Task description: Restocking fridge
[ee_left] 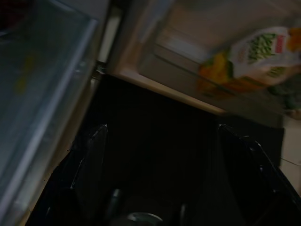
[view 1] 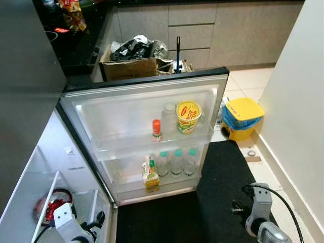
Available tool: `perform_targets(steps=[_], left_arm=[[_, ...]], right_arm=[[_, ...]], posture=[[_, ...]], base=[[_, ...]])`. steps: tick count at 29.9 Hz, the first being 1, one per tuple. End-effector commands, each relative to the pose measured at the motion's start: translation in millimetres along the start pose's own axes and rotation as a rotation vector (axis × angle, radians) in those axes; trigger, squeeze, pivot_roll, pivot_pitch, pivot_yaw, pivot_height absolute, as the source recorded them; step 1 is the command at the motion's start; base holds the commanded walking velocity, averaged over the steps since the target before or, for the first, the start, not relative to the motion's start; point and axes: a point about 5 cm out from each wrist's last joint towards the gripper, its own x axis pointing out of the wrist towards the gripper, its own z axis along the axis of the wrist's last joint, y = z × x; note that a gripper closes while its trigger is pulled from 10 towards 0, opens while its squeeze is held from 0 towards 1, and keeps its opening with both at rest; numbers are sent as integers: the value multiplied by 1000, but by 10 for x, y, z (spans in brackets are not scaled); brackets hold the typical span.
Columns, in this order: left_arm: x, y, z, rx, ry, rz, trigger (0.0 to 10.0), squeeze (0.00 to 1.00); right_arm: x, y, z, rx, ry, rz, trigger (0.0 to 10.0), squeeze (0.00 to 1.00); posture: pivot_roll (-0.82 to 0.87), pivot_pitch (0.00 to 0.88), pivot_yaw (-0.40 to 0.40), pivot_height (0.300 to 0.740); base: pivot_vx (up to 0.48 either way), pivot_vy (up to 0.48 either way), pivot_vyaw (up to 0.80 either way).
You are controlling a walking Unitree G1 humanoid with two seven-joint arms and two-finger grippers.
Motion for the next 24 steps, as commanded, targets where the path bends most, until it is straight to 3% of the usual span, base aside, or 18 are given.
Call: perform_targets(steps=[1, 9, 14, 24], left_arm=[[-35, -7, -155, -7, 56, 1, 10000, 0], [-99, 37, -304, -17, 108, 29, 10000, 0], [-231, 163, -500, -29, 180, 93, 10000, 0], [-293, 195, -595, -28, 211, 99, 10000, 0]], right_arm=[[-49, -4, -187, -7, 79, -25, 10000, 0], [-166, -51, -472, -58, 191, -85, 10000, 0], [-286, -79, -707, -46, 273, -114, 10000, 0], [-357, -76, -823, -29, 304, -84, 10000, 0]], posture=[[-62, 75, -23, 740], [-64, 73, -25, 740], [-60, 78, -25, 740], [-60, 80, -26, 740]], base=[[0, -431, 0], [0, -441, 0], [0, -454, 0], [0, -456, 0]])
